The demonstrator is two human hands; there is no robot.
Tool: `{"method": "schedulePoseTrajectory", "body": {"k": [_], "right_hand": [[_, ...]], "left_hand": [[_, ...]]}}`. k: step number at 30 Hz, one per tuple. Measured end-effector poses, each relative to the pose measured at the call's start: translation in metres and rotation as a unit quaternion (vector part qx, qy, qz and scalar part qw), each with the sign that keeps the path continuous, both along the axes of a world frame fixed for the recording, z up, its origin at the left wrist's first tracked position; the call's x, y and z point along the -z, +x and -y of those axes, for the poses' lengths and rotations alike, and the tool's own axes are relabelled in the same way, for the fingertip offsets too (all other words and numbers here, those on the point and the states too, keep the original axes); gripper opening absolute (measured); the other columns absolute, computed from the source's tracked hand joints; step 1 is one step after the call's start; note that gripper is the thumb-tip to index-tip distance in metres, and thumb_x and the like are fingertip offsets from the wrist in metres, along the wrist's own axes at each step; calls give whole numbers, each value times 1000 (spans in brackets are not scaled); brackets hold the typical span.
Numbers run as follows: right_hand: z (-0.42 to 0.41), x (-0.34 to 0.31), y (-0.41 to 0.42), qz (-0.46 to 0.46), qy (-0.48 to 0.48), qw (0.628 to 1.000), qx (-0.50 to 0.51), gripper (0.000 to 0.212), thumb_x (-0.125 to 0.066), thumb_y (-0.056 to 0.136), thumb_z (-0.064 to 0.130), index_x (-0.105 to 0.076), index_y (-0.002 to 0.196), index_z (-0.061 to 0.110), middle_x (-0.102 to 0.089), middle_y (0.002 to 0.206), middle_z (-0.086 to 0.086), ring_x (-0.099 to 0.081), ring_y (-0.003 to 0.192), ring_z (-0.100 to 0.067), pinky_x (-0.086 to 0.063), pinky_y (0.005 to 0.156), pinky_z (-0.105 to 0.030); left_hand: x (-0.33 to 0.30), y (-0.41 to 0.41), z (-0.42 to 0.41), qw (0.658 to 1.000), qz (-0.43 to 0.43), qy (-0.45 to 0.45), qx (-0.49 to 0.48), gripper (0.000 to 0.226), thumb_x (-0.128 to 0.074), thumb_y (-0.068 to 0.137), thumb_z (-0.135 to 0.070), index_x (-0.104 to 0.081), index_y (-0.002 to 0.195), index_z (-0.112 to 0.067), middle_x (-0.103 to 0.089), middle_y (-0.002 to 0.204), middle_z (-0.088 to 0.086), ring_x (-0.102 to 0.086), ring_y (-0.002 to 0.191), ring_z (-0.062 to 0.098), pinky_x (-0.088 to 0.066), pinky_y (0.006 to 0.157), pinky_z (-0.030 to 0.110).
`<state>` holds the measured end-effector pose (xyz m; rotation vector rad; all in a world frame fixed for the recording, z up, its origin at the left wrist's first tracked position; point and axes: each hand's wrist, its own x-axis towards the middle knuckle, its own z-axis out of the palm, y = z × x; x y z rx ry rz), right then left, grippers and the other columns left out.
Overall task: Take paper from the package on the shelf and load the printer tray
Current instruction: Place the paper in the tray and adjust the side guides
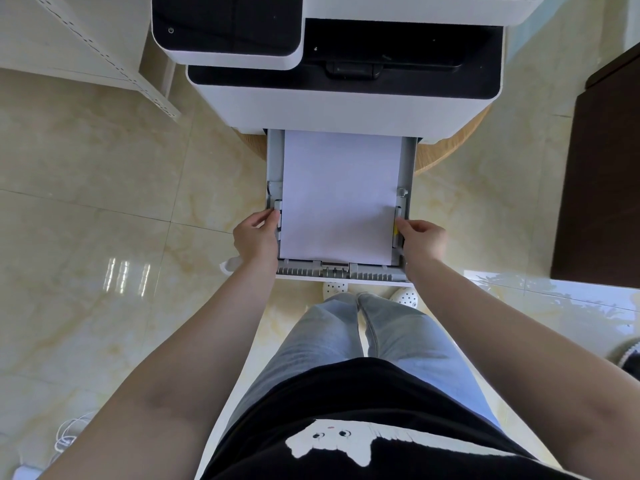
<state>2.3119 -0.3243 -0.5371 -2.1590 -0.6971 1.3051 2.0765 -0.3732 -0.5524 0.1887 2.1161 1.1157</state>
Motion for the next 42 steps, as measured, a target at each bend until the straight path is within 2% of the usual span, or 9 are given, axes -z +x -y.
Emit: {"method": "schedulePoseTrajectory", "body": {"k": [4, 9, 13, 15, 22, 26, 29, 38, 42], "right_hand": [[-2, -1, -1, 10, -6, 1000, -7, 27, -70, 82, 23, -62, 56, 24, -61, 57, 6, -53, 51, -14, -43, 50, -21], [-1, 1, 1, 4, 0, 1000, -27, 20, -69, 83, 23, -65, 64, 21, -63, 63, 5, -54, 55, -13, -44, 52, -21], [5, 1, 11, -21, 13, 997, -69, 5, -72, 81, 22, -70, 80, 18, -68, 75, 5, -59, 67, -12, -48, 64, -24], [11, 2, 17, -15, 18, 995, -94, 6, -73, 79, 21, -71, 82, 16, -69, 79, 1, -61, 71, -15, -50, 69, -27], [15, 2, 23, -17, 21, 992, -127, 11, -75, 76, 16, -69, 70, 23, -69, 73, 6, -61, 69, -11, -47, 66, -23], [14, 4, 17, -16, 13, 995, -97, 16, -73, 76, 11, -67, 63, 19, -67, 69, 2, -58, 68, -18, -50, 72, -30], [14, 5, 13, -11, 8, 997, -78, 15, -73, 76, 10, -68, 64, 17, -67, 70, 1, -59, 70, -20, -51, 76, -34], [17, 4, 23, -34, 13, 993, -112, 10, -76, 75, 15, -70, 73, 23, -71, 81, -1, -63, 77, -19, -53, 78, -32], [17, 6, 23, -36, 9, 994, -104, 16, -76, 74, 10, -69, 70, 24, -71, 80, -2, -64, 77, -20, -52, 77, -30]], "left_hand": [[0, 0, -1, 1000, 6, -2, -10, 13, -74, 79, -20, -71, 73, -30, -70, 78, -15, -66, 78, 5, -49, 77, 24], [-1, -2, -1, 1000, 1, -6, 6, 6, -72, 81, -20, -74, 87, -20, -70, 83, -10, -65, 83, 10, -51, 84, 26], [-2, -9, 11, 996, -28, 9, 90, 20, -70, 84, -19, -72, 103, -13, -68, 93, -8, -64, 81, -6, -49, 75, 11], [0, -13, 21, 992, -42, 22, 113, 17, -70, 83, -14, -70, 100, -9, -69, 94, -3, -63, 76, -14, -48, 69, 4], [7, -16, 32, 985, -80, -23, 149, 12, -74, 81, -19, -72, 91, -12, -68, 88, -6, -61, 69, -17, -44, 63, 1], [6, -13, 28, 990, -60, -33, 125, 15, -74, 80, -17, -73, 92, -9, -70, 88, 0, -63, 76, 3, -47, 72, 13], [5, -12, 27, 993, -38, -21, 108, 12, -75, 79, -13, -72, 89, -8, -67, 80, -5, -60, 69, -5, -43, 58, 0], [3, -22, 33, 979, -76, -50, 181, 14, -74, 79, -28, -73, 87, -17, -69, 82, -9, -60, 76, -4, -41, 64, 13], [4, -22, 36, 970, -103, -59, 210, 19, -75, 79, -29, -75, 87, -12, -69, 76, -3, -62, 70, 9, -44, 64, 17]]}}
